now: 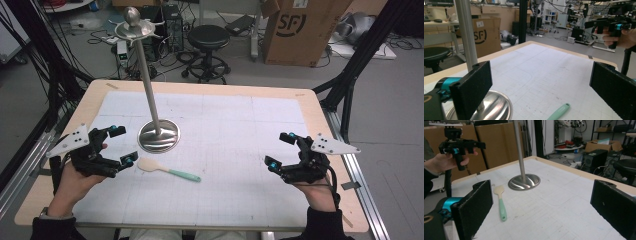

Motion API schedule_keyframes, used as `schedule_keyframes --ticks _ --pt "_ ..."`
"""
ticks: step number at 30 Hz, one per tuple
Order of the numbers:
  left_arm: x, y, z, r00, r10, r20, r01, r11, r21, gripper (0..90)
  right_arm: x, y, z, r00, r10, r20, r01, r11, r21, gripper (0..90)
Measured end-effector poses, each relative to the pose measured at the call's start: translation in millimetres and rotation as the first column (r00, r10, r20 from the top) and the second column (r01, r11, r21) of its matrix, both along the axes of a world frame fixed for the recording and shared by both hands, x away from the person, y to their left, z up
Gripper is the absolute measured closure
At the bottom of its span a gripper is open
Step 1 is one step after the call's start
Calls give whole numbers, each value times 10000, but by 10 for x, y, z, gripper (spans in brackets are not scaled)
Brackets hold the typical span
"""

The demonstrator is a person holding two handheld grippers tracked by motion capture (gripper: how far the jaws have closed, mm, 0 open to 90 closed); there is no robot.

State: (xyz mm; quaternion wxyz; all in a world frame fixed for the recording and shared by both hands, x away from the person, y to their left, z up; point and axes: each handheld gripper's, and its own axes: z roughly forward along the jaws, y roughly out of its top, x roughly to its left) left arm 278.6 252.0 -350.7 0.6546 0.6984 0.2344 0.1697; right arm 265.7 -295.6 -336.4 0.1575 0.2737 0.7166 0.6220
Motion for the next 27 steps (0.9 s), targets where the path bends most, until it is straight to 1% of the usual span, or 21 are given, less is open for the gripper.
schedule_keyframes --ticks 6,8,10,12,15,16,17,18,19,20,21,22,23,24,25,26,27 --pt "16 -11 -23 10000 59 29 -59 10000 -69 49 -17 2 0 10000 32 3 -32 10000 -25 33" --pt "27 -27 -45 9997 -64 235 62 9999 86 49 -28 -12 1 10000 -30 18 30 10000 -27 33" --pt "40 -52 -63 9998 -129 131 128 9998 126 49 -33 -19 -2 10000 -45 -12 45 10000 -30 33" --pt "60 -94 -88 9998 -49 212 45 9998 194 52 -45 -36 -18 9999 -115 -58 115 9999 -36 33" --pt "67 -117 -103 9995 -100 313 94 9998 179 154 -61 -54 -37 9998 -160 -122 159 9998 -69 33" --pt "66 -130 -107 9993 -97 352 89 9997 232 205 -66 -58 -43 9997 -178 -141 177 9998 -71 33" --pt "62 -146 -113 9991 -71 429 56 9994 340 276 -73 -67 -45 9997 -213 -155 212 9997 -101 33" --pt "58 -162 -120 9984 13 568 -45 9983 575 363 -79 -74 -47 9996 -228 -154 226 9997 -88 33" --pt "58 -209 -144 9959 516 741 -583 9941 919 423 -85 -82 -49 9996 -246 -143 245 9997 -95 33" --pt "58 -209 -144 9959 516 741 -583 9941 919 460 -95 -89 -50 9995 -270 -184 268 9996 -76 33" --pt "65 -234 -159 9943 852 643 -913 9910 980 516 -100 -95 -52 9995 -288 -140 287 9996 -71 34" --pt "73 -255 -176 9925 1139 451 -1180 9879 1007 585 -112 -103 -52 9994 -295 -190 293 9995 -103 34" --pt "83 -277 -197 9916 1259 302 -1282 9875 912 626 -118 -109 -52 9994 -311 -160 310 9995 -98 34" --pt "90 -294 -214 9915 1265 287 -1286 9879 863 701 -128 -112 -52 9992 -341 -207 340 9994 -85 34" --pt "91 -324 -238 9904 1343 316 -1368 9857 985 768 -135 -120 -55 9993 -338 -174 336 9994 -103 34" --pt "102 -370 -267 9895 1400 358 -1434 9817 1256 809 -141 -125 -58 9992 -367 -174 365 9993 -115 34" --pt "102 -370 -267 9895 1400 358 -1434 9817 1256 863 -148 -133 -61 9992 -369 -169 367 9992 -150 34"
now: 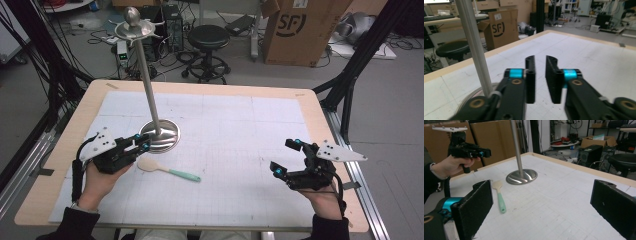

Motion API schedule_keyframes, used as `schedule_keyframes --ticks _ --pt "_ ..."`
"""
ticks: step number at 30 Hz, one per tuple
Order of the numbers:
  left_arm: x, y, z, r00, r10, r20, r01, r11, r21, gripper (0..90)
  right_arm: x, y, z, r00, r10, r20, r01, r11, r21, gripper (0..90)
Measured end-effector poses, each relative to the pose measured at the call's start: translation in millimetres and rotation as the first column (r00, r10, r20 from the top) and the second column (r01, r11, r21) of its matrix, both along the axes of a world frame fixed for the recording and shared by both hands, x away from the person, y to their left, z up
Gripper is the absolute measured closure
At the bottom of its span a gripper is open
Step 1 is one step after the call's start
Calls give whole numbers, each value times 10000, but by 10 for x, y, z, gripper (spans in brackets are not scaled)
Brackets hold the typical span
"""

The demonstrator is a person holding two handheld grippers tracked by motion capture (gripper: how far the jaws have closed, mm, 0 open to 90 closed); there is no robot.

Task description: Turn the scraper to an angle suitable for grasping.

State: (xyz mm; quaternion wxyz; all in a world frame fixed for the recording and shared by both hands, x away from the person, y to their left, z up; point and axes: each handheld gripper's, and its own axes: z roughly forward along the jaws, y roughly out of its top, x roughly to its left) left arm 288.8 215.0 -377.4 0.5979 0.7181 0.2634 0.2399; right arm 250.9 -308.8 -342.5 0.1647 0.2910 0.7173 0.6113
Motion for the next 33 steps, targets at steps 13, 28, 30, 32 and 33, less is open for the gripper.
schedule_keyframes --ticks 13,28,30,32,33 --pt "264 -207 -314 9788 -294 -2025 460 9959 778 898 -94 -74 -45 9996 -220 -169 219 9997 -54 34" --pt "416 -350 -564 9303 344 -3651 428 9786 2013 898 -80 14 -141 9984 36 -558 -59 9991 -414 34" --pt "425 -360 -588 9246 355 -3792 518 9747 2176 898 -82 17 -144 9984 55 -567 -80 9990 -445 34" --pt "431 -376 -608 9225 328 -3845 625 9705 2327 898 -86 19 -144 9982 64 -592 -89 9990 -429 35" --pt "432 -390 -624 9206 381 -3887 635 9674 2452 898 -89 19 -142 9982 66 -590 -91 9991 -423 35"
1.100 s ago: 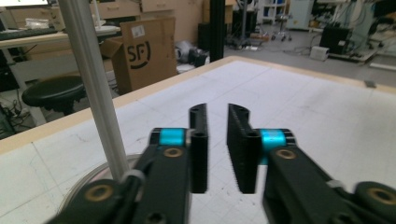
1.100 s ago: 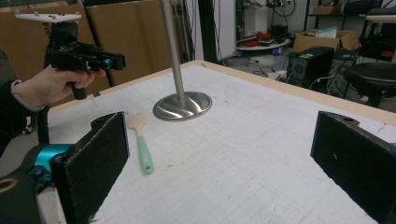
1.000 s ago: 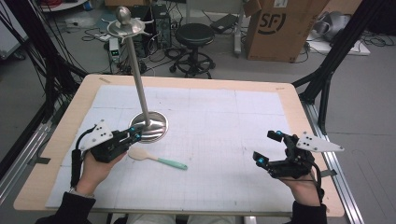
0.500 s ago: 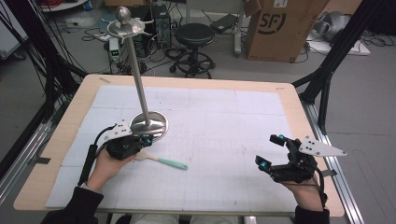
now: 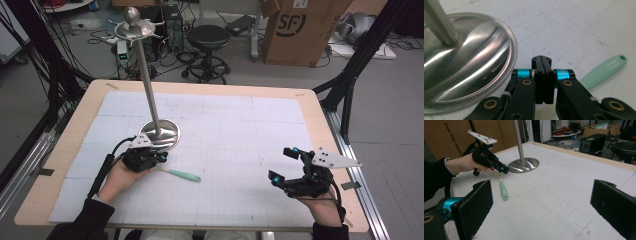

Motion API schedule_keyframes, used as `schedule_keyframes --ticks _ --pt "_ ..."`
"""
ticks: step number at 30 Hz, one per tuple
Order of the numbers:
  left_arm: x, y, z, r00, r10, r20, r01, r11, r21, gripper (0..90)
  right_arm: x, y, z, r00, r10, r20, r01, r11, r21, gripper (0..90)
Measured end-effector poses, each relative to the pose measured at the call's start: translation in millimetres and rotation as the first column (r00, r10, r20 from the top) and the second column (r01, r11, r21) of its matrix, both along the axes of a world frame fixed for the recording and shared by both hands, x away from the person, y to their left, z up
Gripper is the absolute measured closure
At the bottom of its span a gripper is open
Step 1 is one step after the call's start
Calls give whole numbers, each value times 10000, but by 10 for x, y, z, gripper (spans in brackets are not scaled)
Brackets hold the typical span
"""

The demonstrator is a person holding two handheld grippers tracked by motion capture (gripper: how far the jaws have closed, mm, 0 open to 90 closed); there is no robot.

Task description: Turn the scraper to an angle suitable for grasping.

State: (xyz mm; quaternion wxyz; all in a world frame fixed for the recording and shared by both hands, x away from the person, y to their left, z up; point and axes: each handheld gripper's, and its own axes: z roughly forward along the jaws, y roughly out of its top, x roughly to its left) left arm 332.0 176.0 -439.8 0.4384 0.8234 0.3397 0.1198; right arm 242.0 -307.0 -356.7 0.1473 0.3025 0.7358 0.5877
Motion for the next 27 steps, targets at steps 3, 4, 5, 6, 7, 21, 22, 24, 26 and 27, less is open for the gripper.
schedule_keyframes --ticks 3,4,5,6,7,21,22,24,26,27 --pt "11 -18 -40 9999 4 -130 3 9989 474 899 0 -2 1 10000 -5 11 5 10000 6 36" --pt "13 -22 -52 9998 50 -202 -37 9981 620 898 1 -3 1 10000 -3 -3 3 10000 7 37" --pt "13 -19 -60 9997 25 -258 -6 9975 708 898 3 -3 -2 10000 2 -6 -2 10000 3 37" --pt "8 -15 -52 9996 -78 -282 98 9973 734 898 5 0 -5 10000 2 -31 -2 10000 12 37" --pt "-1 -13 -50 9995 -134 -303 158 9966 808 898 11 3 -9 10000 5 -21 -5 10000 8 37" --pt "-140 21 -4 9960 -194 -874 288 9938 1077 900 48 30 -10 9995 315 81 -315 9995 17 36" --pt "-156 30 4 9947 -221 -1000 331 9934 1096 900 54 31 -11 9994 322 92 -322 9995 16 36" --pt "-206 41 10 9938 -238 -1089 359 9932 1105 900 67 34 -16 9994 346 56 -346 9994 12 37" --pt "-266 64 9 9925 -198 -1209 320 9944 1003 900 74 35 -19 9994 348 50 -348 9994 7 37" --pt "-301 74 3 9920 -163 -1252 280 9954 918 900 88 38 -23 9994 344 44 -344 9994 6 36"
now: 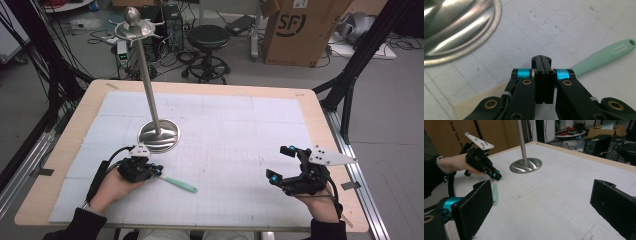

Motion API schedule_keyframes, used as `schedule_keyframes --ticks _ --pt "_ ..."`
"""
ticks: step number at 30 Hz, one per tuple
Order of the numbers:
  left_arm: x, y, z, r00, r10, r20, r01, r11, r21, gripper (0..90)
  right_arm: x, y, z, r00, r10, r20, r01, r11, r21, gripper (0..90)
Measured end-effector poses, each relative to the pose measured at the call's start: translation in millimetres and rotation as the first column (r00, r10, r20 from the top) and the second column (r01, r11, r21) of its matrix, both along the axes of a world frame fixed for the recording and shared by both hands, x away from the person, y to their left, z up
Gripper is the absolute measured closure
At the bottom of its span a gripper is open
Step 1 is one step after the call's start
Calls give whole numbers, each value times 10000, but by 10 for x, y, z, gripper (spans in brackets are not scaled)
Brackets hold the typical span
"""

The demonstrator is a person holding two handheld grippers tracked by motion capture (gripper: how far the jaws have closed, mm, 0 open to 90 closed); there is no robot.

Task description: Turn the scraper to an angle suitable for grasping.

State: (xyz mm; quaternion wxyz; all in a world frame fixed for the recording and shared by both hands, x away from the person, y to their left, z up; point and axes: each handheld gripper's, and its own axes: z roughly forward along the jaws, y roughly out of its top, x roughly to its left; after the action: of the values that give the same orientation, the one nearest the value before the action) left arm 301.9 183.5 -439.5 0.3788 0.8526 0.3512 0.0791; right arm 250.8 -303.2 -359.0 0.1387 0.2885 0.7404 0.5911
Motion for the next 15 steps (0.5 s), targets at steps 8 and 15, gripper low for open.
schedule_keyframes --ticks 8,15 --pt "-286 58 8 9998 -145 112 144 9998 124 900 26 20 12 9999 100 49 -100 9999 24 37" --pt "-370 27 90 9974 -470 539 483 9986 -230 900 39 34 23 9999 151 74 -151 9999 39 37"
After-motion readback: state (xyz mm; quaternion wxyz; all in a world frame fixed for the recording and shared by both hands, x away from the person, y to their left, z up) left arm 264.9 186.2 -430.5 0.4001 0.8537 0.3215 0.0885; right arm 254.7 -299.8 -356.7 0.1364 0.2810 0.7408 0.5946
